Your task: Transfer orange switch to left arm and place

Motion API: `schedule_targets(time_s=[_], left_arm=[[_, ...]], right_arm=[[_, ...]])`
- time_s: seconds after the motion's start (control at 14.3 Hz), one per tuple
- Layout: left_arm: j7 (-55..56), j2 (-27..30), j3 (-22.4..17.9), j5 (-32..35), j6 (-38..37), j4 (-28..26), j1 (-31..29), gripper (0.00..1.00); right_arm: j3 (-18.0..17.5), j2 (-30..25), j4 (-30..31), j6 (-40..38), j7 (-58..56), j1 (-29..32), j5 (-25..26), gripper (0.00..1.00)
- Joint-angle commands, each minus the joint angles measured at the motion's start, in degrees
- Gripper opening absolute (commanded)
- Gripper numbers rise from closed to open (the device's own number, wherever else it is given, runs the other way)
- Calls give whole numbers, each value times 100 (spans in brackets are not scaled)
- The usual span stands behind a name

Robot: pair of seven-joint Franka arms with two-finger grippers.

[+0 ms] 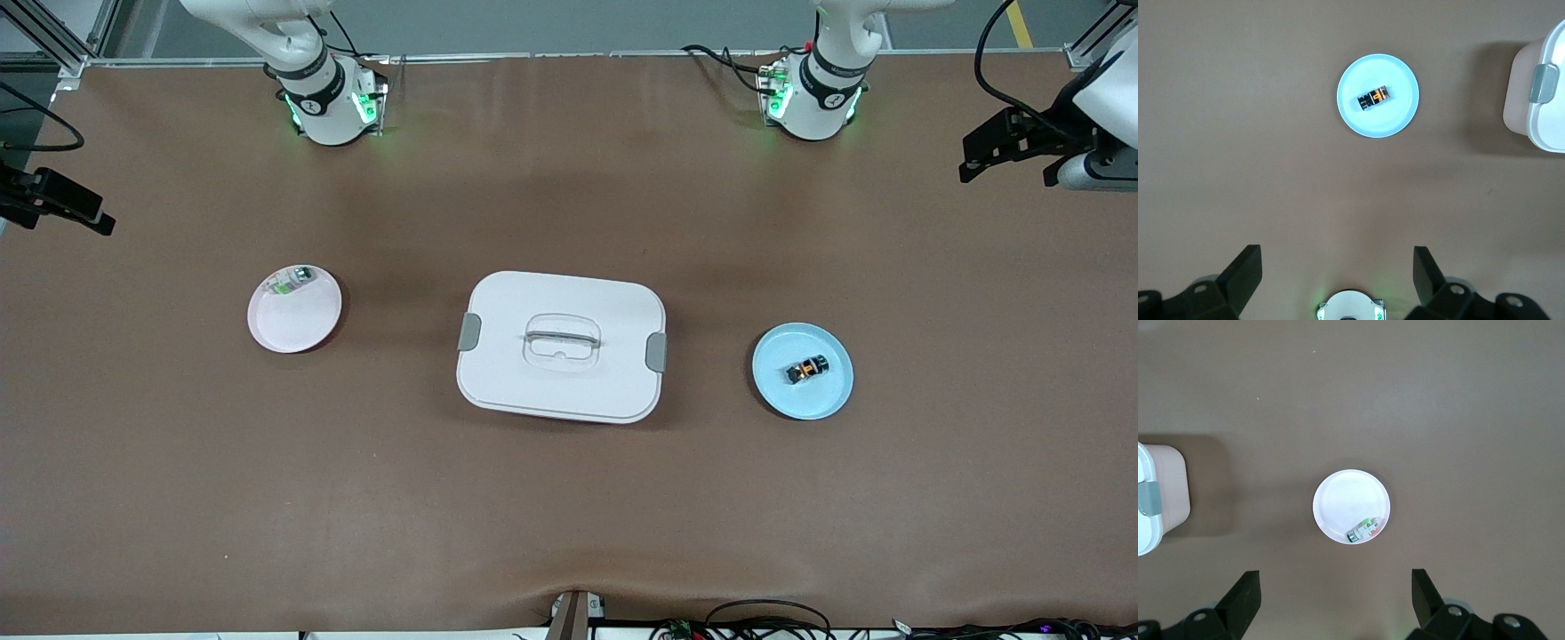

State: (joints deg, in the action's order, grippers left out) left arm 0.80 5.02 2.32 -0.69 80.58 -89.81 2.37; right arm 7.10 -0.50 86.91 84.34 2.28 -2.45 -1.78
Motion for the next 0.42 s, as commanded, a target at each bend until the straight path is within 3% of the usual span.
schedule_targets(time_s=[0.0, 0.35], left_arm=[[34, -150, -3, 43, -24, 174, 53, 100], [52, -186, 6, 34, -24, 174, 53, 100]], right_arm=[[-77, 24, -77, -23, 36, 70, 99, 100], [-77, 24, -77, -23, 36, 70, 99, 100]])
